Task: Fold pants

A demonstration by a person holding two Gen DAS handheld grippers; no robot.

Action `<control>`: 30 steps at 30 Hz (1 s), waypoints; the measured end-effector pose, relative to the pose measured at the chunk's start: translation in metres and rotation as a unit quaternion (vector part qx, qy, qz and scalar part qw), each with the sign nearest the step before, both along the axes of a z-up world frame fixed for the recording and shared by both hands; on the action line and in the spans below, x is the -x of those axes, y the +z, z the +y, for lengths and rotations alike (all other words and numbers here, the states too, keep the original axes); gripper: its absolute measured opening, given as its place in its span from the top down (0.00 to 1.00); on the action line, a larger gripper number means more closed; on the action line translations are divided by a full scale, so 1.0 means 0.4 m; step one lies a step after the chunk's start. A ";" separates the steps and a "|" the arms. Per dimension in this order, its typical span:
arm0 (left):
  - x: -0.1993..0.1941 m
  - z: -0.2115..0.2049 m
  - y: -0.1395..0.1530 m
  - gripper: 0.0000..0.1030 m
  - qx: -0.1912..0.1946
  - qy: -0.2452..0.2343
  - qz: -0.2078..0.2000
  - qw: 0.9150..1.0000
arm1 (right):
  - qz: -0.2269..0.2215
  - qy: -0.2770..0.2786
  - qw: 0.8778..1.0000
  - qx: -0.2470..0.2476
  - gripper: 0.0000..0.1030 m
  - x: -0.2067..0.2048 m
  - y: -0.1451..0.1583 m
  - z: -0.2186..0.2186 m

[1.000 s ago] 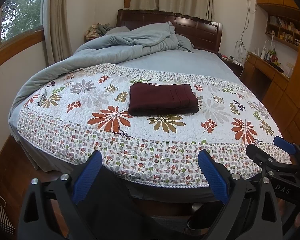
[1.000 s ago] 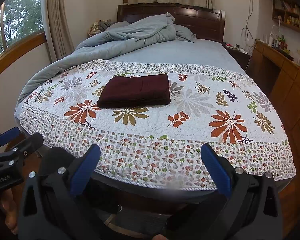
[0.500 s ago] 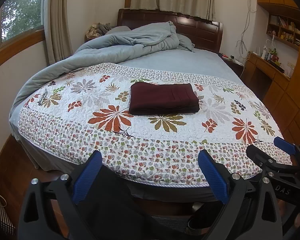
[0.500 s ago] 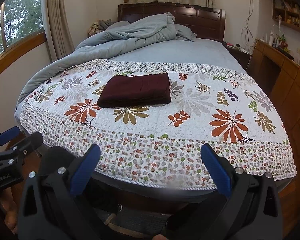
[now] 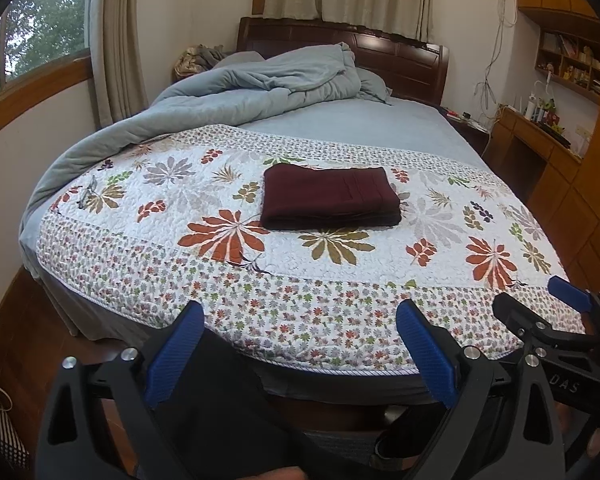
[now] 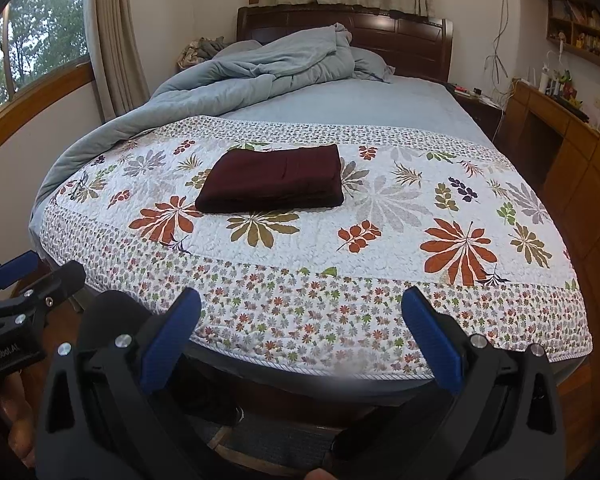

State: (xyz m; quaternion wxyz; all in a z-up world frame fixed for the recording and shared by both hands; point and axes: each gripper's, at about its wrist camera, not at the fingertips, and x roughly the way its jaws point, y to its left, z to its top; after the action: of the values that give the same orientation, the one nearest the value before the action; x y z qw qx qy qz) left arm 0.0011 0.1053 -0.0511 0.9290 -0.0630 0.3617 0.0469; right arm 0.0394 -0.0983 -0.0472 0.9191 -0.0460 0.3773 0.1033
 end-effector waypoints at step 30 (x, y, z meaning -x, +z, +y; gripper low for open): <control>0.010 -0.001 0.023 0.06 -0.010 0.008 -0.009 1.000 | -0.003 0.003 1.000 0.001 0.03 0.001 0.009 0.002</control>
State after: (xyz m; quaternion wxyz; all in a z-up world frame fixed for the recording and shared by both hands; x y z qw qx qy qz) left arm -0.0028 0.1050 -0.0420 0.9323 -0.0569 0.3526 0.0573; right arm 0.0390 -0.0977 -0.0438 0.9201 -0.0481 0.3740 0.1059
